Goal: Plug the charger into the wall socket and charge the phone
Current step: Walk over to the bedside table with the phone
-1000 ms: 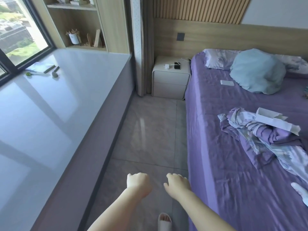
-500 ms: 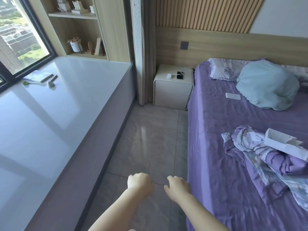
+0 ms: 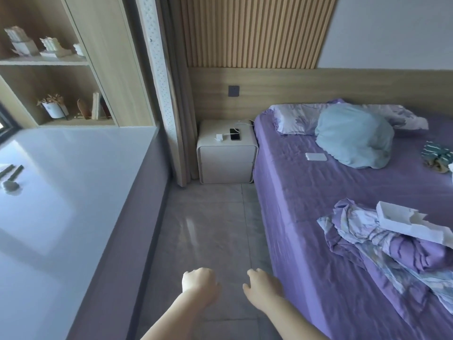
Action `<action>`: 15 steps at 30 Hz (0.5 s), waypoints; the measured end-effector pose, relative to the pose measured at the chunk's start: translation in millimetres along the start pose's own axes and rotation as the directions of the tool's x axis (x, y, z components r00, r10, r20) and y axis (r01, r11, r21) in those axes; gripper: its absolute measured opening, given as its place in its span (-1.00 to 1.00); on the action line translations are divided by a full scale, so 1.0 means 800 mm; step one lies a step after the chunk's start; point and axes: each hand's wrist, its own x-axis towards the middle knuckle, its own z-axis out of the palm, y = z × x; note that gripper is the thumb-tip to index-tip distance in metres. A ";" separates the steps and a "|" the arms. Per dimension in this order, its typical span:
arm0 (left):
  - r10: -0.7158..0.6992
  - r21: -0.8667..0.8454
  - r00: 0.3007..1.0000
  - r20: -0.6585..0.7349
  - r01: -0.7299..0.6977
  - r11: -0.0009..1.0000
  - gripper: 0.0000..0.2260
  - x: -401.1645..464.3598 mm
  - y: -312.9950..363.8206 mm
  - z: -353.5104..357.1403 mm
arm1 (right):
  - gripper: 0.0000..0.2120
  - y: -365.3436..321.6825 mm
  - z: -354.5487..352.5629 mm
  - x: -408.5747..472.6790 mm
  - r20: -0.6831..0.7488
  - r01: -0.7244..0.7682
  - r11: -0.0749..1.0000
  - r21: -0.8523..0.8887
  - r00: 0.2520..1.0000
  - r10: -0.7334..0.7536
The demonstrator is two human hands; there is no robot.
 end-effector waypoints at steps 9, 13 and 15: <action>0.052 0.024 0.998 -0.024 -0.051 0.998 -0.69 0.090 -0.029 -0.057 | -0.66 -0.036 -0.038 0.076 -0.039 -0.082 0.996 0.044 0.996 0.084; 0.063 0.029 0.998 -0.015 -0.062 0.998 -0.68 0.126 -0.023 -0.079 | -0.66 -0.031 -0.058 0.114 -0.038 -0.083 0.996 0.033 0.996 0.084; 0.058 0.031 0.998 -0.010 -0.057 0.998 -0.67 0.147 -0.017 -0.092 | -0.66 -0.025 -0.067 0.138 -0.030 -0.075 0.997 0.025 0.997 0.076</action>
